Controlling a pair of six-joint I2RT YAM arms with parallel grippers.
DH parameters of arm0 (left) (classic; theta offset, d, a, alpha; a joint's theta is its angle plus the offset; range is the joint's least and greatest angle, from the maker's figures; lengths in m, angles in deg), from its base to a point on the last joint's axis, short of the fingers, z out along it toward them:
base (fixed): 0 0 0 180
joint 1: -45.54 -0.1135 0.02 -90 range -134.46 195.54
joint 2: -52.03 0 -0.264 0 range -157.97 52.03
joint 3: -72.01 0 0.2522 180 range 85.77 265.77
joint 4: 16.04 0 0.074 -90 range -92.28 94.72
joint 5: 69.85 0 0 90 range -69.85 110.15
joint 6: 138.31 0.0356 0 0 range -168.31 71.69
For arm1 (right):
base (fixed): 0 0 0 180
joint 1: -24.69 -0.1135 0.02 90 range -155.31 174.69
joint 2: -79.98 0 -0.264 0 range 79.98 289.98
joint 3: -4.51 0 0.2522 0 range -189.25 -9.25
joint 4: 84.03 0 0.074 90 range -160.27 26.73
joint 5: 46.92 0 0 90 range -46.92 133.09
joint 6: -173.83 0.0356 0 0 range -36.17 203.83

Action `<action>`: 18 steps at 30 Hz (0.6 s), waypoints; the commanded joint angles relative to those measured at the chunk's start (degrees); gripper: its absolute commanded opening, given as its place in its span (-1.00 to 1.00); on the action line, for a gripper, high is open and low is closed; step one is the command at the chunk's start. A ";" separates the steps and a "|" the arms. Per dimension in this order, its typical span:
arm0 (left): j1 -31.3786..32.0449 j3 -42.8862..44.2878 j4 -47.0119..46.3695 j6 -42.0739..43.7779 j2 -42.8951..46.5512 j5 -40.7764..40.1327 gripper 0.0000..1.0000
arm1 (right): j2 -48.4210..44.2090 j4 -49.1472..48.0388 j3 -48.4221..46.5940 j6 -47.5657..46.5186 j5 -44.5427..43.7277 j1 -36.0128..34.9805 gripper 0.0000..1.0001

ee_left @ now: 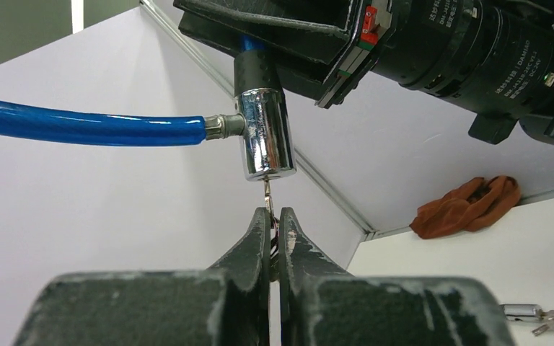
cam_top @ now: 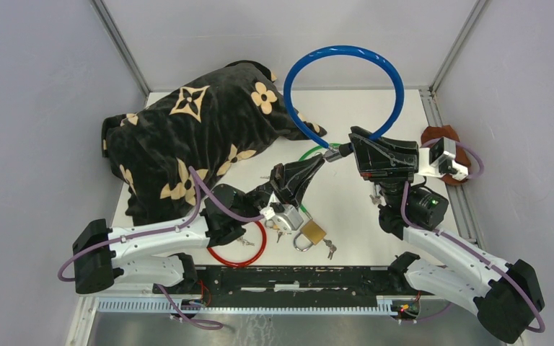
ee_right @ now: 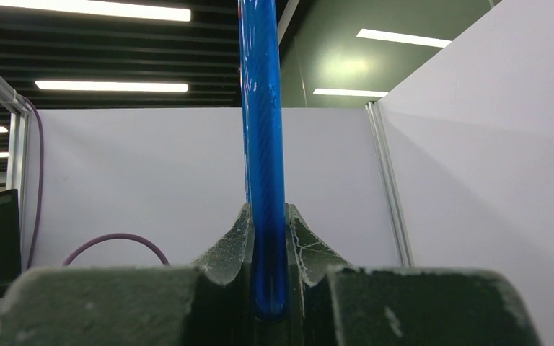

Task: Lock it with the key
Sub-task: Lock the lock.

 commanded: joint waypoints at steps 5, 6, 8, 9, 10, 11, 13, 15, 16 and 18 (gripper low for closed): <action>2.08 -2.63 -3.13 18.12 -0.19 3.77 -0.96 | 0.04 -6.62 -1.62 1.24 -1.33 0.05 -1.00; 2.10 -2.63 -2.86 19.95 -0.29 4.01 -0.96 | 0.09 -6.57 -1.70 1.26 -1.18 0.05 -1.00; 2.13 -2.63 -1.88 24.29 -0.38 4.52 -0.96 | 0.25 -6.46 -1.88 1.36 -0.66 0.01 -1.00; 2.12 -2.84 -1.51 26.64 -0.43 5.35 -0.96 | 0.31 -6.44 -1.88 1.40 -0.54 0.04 -1.00; 2.09 -3.04 -1.30 29.52 -0.39 6.15 -0.96 | 0.37 -6.45 -1.96 1.53 -0.45 0.02 -1.00; 2.03 -3.22 -0.94 32.55 -0.38 6.96 -0.96 | 0.39 -6.49 -1.97 1.54 -0.35 0.00 -1.00; 2.02 -3.44 -0.51 38.10 -0.46 8.47 -0.96 | 0.42 -6.42 -2.02 1.73 -0.21 0.02 -1.00; 2.11 -3.30 -0.11 41.87 -0.56 9.42 -0.96 | 0.57 -6.47 -2.22 2.02 0.09 0.01 -1.00; 2.05 -3.27 0.02 43.20 -0.64 9.80 -0.96 | 0.73 -6.45 -2.26 2.24 0.18 0.01 -1.00; 2.04 -3.29 0.41 46.10 -0.90 10.51 -0.96 | 0.90 -6.44 -2.32 2.50 0.23 0.07 -1.00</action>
